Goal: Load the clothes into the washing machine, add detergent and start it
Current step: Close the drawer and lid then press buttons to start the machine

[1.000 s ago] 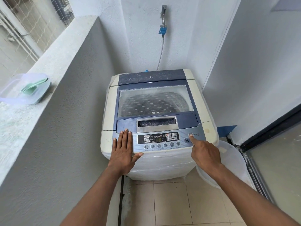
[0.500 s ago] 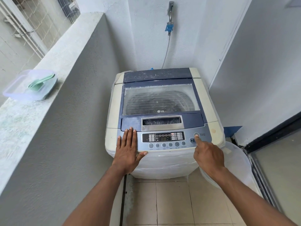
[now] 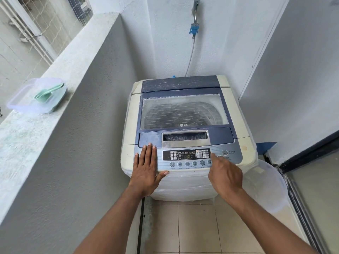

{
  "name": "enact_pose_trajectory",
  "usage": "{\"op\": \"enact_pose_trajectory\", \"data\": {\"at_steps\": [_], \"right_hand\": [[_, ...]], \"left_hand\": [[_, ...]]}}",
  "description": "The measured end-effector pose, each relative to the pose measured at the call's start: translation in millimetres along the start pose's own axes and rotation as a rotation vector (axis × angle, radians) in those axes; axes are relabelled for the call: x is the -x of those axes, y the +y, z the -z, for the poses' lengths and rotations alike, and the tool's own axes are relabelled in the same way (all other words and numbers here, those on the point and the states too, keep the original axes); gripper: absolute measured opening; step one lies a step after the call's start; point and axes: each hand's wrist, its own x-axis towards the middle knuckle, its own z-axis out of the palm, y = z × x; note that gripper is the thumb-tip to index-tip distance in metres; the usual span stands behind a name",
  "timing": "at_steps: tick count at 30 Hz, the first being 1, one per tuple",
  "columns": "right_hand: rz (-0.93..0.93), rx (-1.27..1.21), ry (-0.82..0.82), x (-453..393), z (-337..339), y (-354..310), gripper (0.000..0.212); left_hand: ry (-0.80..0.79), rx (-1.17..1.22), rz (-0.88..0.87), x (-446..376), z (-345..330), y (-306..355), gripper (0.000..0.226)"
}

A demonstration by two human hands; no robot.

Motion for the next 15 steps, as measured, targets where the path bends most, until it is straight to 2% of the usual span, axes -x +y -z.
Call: {"op": "enact_pose_trajectory", "data": {"at_steps": [7,15], "right_hand": [[0.214,-0.061,-0.028,16,-13,-52,0.06],[0.293,-0.06,-0.069,28,-16,-84,0.064]], "left_hand": [[0.007,0.006,0.002,0,0,0,0.102],[0.021,0.009,0.012,1,-2,0,0.101]]}}
